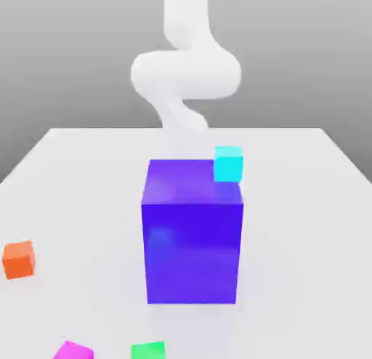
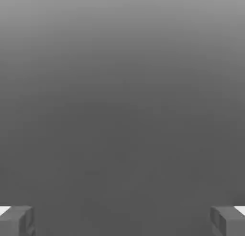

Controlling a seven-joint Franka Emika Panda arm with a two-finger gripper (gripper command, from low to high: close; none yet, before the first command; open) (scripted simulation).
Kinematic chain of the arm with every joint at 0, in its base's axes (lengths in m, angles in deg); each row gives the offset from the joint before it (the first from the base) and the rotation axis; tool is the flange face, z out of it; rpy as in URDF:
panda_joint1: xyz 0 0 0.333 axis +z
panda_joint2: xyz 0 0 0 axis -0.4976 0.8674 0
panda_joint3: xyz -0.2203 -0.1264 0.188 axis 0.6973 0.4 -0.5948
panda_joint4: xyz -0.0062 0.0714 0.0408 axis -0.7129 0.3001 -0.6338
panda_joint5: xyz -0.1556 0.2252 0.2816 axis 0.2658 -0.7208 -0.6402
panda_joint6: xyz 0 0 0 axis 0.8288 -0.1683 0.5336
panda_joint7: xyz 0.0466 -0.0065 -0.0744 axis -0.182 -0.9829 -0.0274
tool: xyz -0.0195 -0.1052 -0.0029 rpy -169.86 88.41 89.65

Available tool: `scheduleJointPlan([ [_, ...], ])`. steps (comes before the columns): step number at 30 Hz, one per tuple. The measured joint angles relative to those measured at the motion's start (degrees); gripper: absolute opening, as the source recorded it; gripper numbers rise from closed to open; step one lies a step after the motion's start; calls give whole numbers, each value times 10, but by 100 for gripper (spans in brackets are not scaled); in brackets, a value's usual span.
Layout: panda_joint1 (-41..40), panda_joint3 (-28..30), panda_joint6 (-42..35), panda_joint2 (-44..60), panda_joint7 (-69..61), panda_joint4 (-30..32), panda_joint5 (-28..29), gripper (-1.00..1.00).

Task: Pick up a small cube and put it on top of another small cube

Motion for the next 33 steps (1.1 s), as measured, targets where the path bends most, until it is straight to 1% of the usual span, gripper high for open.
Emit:
scheduleJointPlan([
  [18, -34, 64, 99, 377, -16, -27, -40, 0],
  [29, -74, 79, 159, 606, -27, -43, -66, 0],
  [33, -90, 69, 206, 689, -36, -57, -80, 0],
])
